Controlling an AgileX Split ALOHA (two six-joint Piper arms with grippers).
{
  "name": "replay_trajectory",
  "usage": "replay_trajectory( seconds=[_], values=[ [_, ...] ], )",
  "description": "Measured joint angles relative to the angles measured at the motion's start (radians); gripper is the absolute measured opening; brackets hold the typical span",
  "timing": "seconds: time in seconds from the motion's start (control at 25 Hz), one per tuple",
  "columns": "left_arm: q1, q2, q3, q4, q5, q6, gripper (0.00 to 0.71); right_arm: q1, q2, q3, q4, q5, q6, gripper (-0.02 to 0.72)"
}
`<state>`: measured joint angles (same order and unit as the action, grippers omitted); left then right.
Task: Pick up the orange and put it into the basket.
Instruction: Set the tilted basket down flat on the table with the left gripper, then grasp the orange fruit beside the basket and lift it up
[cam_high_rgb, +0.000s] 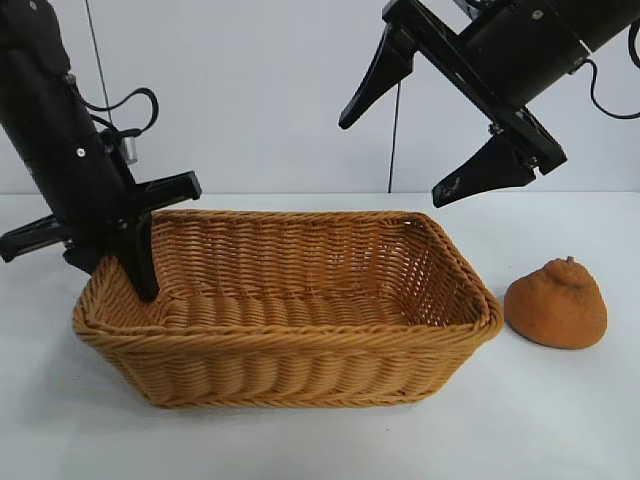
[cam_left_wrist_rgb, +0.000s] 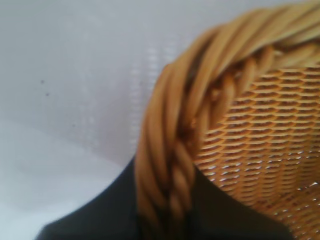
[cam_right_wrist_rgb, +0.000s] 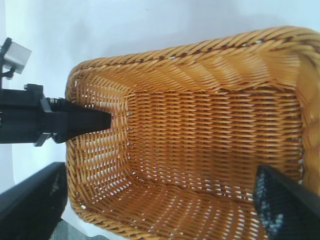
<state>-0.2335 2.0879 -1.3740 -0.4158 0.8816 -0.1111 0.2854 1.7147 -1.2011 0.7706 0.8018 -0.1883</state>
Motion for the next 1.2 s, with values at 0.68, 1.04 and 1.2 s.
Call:
replay_trajectory(
  seconds=[0.68, 1.04, 1.2],
  values=[
    [0.0, -0.024, -0.032, 0.003, 0.006, 0.017, 0.594, 0.0, 0.0, 0.0, -0.001, 0.005, 0.0, 0.694],
    [0.006, -0.135, -0.22, 0.11, 0.175, 0.019, 0.634, 0.0, 0.0, 0.0, -0.001, 0.01, 0.0, 0.694],
    [0.063, -0.159, -0.317, 0.205, 0.247, 0.02, 0.636, 0.0, 0.0, 0.0, -0.001, 0.01, 0.0, 0.694]
  ],
)
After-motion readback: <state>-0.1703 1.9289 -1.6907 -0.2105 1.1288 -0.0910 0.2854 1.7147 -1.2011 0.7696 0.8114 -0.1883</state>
